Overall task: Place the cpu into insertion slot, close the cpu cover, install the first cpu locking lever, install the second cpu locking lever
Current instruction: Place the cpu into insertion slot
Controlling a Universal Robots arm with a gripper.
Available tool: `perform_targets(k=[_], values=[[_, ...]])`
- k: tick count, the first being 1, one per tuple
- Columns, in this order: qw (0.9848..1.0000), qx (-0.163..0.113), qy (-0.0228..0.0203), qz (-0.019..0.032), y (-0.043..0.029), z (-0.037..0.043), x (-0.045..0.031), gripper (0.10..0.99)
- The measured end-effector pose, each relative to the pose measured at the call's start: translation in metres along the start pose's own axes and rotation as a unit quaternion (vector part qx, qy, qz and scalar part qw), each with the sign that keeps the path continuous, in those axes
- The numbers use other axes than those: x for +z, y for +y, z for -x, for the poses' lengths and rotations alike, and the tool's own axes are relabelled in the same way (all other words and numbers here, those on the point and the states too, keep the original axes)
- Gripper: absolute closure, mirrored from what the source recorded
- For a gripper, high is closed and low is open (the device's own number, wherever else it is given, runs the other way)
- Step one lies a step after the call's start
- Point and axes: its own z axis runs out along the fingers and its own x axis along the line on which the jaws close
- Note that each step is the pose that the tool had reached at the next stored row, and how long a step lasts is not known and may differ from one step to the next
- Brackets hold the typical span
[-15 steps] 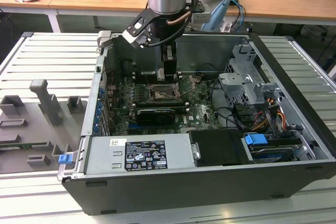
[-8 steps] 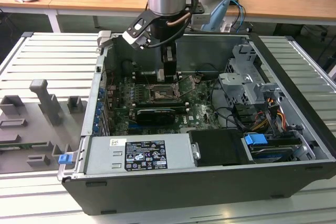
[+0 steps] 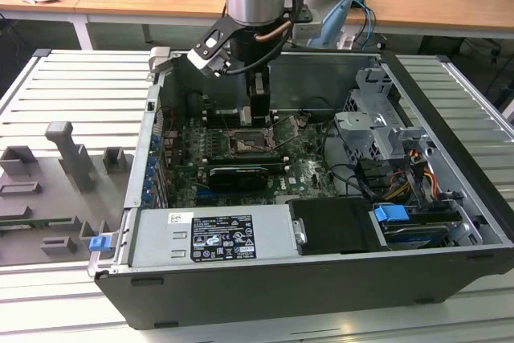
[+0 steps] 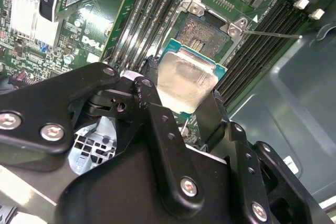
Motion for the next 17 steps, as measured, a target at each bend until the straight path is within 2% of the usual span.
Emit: perform_targets(k=[17], values=[[1.0, 0.0, 0.0, 0.0, -0.0004, 0.0001, 0.0045, 0.557]])
